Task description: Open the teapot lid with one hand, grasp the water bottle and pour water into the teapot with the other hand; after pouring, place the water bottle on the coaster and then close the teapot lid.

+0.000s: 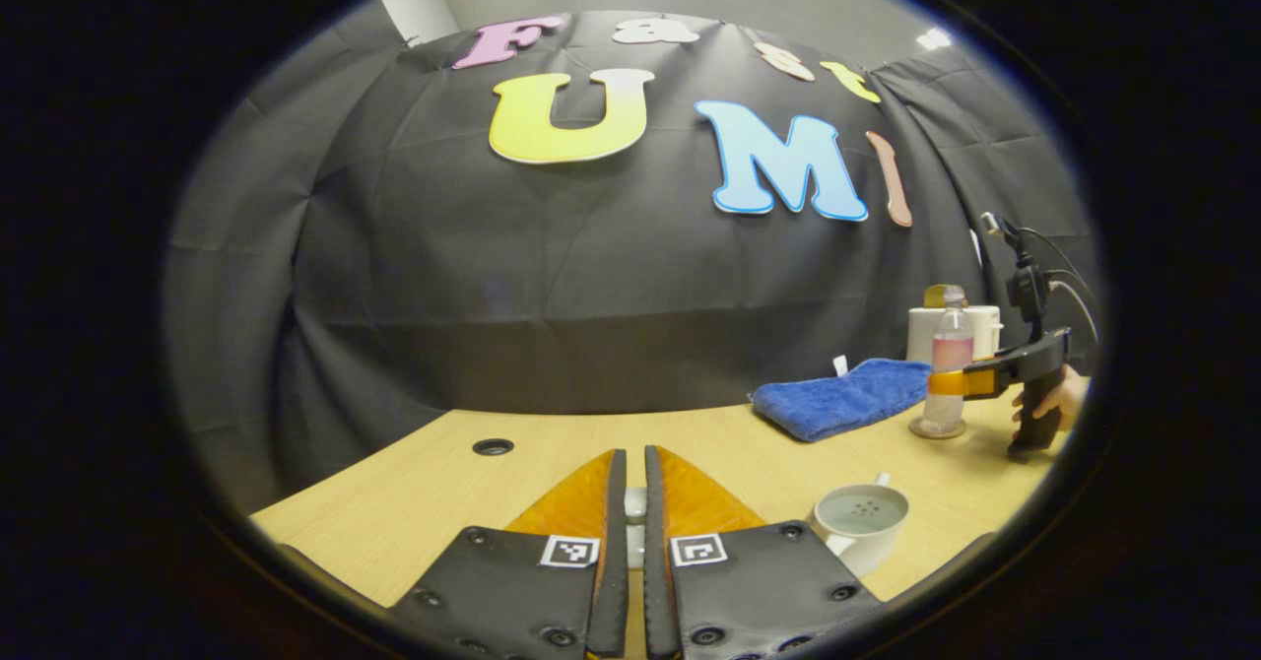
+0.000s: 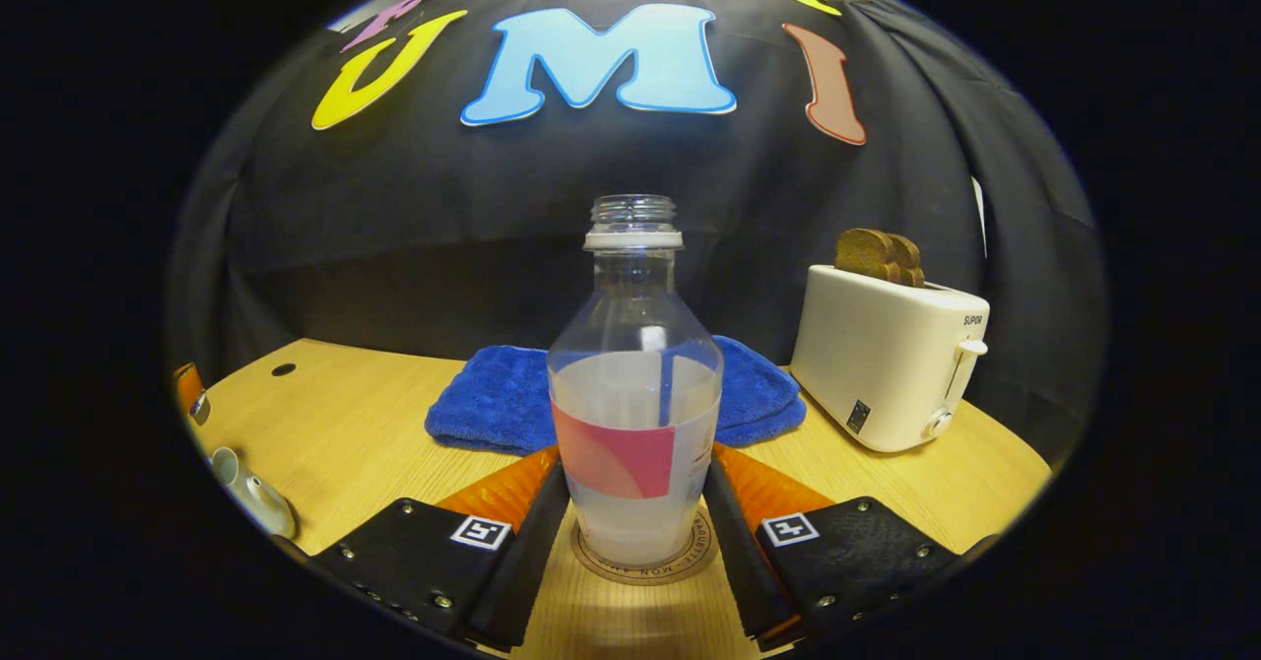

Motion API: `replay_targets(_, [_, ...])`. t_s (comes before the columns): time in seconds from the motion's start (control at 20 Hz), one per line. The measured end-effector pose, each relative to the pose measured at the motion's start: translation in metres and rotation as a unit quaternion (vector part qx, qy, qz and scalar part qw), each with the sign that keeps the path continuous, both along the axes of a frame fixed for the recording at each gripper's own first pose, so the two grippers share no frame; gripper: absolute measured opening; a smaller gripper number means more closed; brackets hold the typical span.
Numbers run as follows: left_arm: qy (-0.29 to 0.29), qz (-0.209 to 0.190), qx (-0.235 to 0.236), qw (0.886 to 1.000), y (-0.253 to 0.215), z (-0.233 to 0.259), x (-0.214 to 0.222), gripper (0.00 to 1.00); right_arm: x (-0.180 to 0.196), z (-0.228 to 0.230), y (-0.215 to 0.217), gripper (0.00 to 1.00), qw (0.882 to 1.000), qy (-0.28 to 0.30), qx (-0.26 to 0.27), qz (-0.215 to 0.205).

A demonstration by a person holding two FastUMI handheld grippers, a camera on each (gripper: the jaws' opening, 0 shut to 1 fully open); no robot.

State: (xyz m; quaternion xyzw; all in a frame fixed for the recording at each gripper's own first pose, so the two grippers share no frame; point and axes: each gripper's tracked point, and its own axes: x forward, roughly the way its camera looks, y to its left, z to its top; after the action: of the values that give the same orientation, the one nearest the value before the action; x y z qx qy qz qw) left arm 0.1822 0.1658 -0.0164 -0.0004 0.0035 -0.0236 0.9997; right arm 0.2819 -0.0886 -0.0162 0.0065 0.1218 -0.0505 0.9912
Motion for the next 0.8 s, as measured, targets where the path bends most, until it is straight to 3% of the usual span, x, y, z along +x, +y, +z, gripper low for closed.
replay_targets(0.25, [-0.001, 0.001, 0.000, 1.000, 0.000, 0.001, 0.000, 0.15, -0.006, -0.001, 0.000, 0.91, 1.000, 0.003, 0.013, -0.002])
replay_targets(0.55, [-0.003, 0.001, -0.001, 1.000, -0.003, 0.003, 0.000, 0.15, -0.048, 0.004, 0.007, 0.92, 0.999, -0.032, -0.024, -0.014])
replay_targets(0.8, [-0.004, -0.006, -0.001, 1.000, -0.013, 0.003, -0.002, 0.15, -0.092, 0.012, 0.028, 0.93, 0.996, -0.071, -0.057, 0.000])
